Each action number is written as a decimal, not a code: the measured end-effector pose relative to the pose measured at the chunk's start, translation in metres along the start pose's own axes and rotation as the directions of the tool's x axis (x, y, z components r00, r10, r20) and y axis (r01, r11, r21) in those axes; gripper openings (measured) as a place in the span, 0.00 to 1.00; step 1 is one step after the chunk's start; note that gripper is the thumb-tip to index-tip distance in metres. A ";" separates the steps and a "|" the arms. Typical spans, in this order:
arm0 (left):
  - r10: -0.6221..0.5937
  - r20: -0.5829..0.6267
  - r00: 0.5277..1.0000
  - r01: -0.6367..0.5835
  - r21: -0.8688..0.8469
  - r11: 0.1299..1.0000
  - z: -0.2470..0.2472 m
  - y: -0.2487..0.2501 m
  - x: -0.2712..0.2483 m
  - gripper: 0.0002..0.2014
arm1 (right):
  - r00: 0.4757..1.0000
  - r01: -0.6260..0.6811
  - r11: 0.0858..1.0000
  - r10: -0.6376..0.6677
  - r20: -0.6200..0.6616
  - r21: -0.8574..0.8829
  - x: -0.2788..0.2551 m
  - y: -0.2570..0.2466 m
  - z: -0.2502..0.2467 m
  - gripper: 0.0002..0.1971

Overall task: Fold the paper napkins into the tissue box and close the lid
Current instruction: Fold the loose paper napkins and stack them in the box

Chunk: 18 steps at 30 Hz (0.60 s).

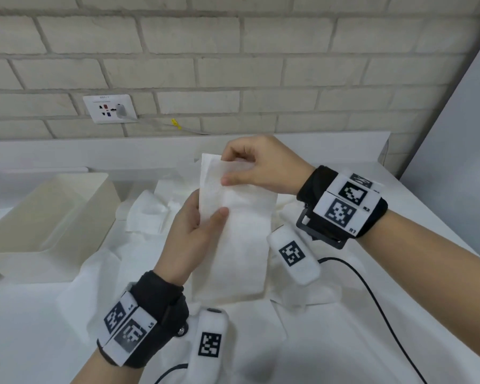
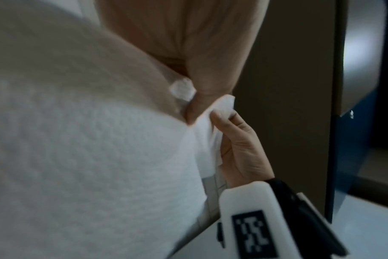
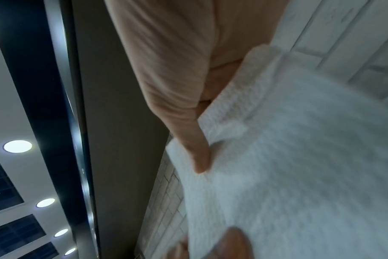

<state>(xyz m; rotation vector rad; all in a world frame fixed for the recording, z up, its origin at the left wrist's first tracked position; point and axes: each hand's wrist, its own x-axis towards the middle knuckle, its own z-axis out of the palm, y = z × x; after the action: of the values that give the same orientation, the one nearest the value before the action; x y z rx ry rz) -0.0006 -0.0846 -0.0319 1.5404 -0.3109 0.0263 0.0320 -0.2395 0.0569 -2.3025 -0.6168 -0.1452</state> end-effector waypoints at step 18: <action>-0.323 -0.296 0.899 0.287 -0.158 0.945 -0.033 -0.026 0.010 0.13 | 0.890 0.113 0.606 0.290 0.352 -0.787 -0.065 0.102 0.055 0.25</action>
<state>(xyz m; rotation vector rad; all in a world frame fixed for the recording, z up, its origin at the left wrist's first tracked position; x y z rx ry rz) 0.0205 -0.0552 -0.0553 1.4320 0.1874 0.0100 0.0189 -0.2897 -0.0657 -3.3047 -0.7599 0.2368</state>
